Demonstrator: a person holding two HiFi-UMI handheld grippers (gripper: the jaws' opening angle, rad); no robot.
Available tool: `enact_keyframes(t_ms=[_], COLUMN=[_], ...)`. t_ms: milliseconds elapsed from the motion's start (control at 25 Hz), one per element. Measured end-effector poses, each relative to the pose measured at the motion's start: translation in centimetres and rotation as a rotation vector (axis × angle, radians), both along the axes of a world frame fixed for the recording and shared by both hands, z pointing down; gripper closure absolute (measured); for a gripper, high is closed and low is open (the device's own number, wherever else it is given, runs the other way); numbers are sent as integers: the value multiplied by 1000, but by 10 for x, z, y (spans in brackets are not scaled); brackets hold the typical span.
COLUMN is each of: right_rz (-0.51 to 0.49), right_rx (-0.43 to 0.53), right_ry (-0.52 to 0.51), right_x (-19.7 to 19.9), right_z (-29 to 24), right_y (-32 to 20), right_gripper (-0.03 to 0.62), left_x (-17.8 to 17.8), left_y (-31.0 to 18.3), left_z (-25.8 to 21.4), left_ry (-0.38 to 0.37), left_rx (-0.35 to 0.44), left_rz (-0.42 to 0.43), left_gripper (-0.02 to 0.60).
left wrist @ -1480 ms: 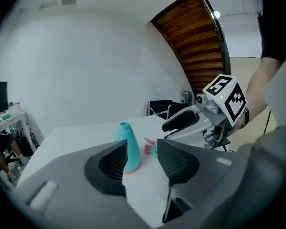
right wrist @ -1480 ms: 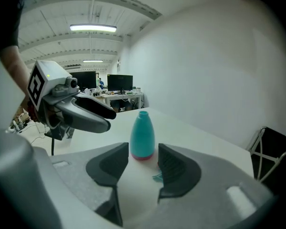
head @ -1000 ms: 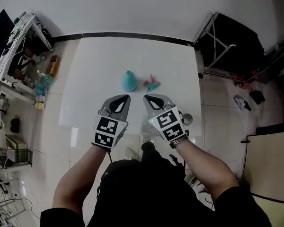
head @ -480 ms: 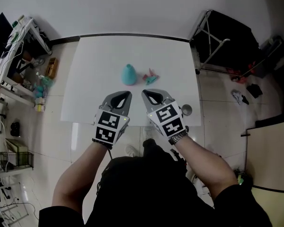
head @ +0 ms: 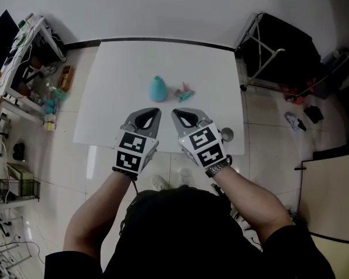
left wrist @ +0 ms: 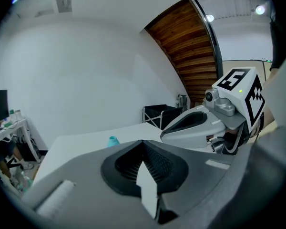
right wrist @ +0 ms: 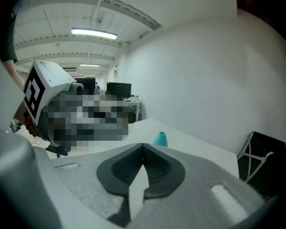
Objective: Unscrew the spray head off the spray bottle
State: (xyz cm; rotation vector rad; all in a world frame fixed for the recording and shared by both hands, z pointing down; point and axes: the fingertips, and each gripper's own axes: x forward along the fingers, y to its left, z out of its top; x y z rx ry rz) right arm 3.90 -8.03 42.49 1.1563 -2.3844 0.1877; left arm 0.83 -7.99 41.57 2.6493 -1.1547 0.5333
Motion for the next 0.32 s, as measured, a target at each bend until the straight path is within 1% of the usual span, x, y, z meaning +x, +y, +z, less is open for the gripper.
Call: enact_keyframes(t_ms=[160, 320], right_rz=[-21, -30], right_rx=[-14, -17], right_ry=[-1, -3], right_x=[5, 12], right_z=[3, 1], right_y=[0, -4], right_gripper=[603, 603], left_x=[2, 10], left_y=[-2, -1], left_z=[5, 7], left_ry=[-7, -12], left_rx=[-11, -38], left_rz=[-35, -42], left_gripper=[569, 569])
